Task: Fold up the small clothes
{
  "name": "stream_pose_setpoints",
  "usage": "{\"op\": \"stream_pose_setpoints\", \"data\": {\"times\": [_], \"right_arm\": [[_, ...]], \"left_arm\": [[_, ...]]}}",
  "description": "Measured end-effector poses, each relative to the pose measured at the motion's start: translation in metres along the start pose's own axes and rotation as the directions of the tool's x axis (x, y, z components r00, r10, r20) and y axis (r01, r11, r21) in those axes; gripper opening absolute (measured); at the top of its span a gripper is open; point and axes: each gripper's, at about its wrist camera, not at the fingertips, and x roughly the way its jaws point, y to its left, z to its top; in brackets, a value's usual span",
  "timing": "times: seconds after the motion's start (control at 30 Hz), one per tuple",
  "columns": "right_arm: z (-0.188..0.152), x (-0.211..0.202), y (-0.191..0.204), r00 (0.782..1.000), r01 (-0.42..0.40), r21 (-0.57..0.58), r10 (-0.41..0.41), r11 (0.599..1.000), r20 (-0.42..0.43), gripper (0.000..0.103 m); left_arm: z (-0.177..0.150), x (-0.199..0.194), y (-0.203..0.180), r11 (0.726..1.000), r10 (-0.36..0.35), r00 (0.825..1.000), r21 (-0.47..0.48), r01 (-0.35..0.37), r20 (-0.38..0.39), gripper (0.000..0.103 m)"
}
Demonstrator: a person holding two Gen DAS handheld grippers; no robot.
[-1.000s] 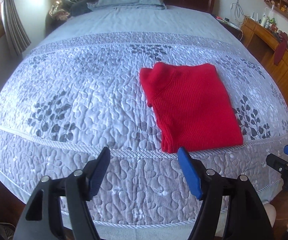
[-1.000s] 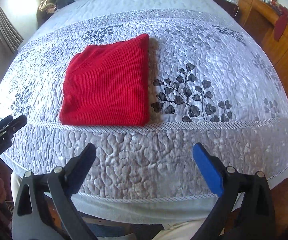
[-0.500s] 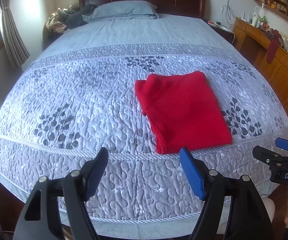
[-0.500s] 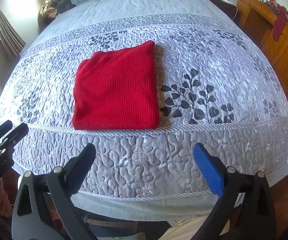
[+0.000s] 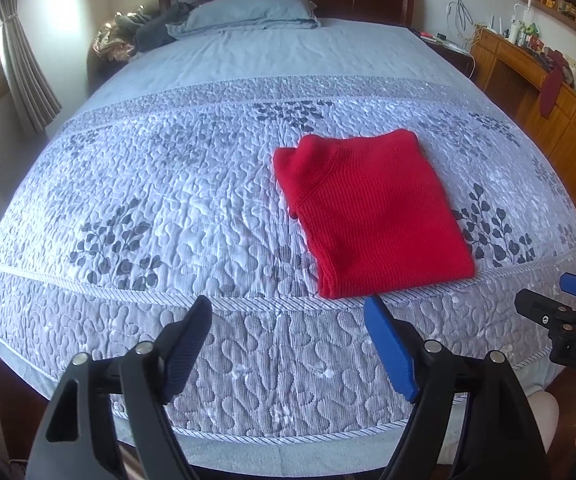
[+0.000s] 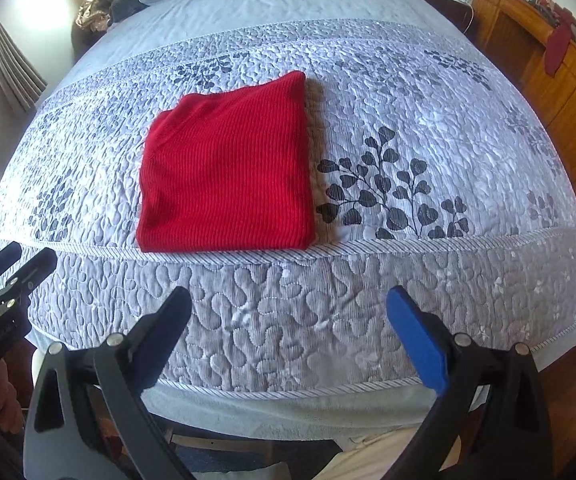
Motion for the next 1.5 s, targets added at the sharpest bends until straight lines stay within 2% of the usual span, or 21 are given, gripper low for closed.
{"op": "stream_pose_setpoints", "data": {"times": [0.27,0.8,1.5], "right_arm": [[-0.004,0.017,-0.004,1.000,0.008,0.016,-0.008,1.000,-0.031,0.097],[0.014,0.007,0.010,0.999,0.025,-0.047,-0.023,0.999,0.043,0.097],[0.010,0.011,0.010,0.999,0.010,-0.027,-0.009,1.000,0.031,0.097]], "left_arm": [[-0.008,0.021,-0.001,1.000,0.013,0.998,0.007,-0.013,-0.056,0.079],[0.005,0.023,-0.010,1.000,0.001,0.999,0.003,-0.001,-0.035,0.079],[0.006,0.024,-0.009,1.000,-0.003,0.999,-0.014,0.003,-0.048,0.079]]}}
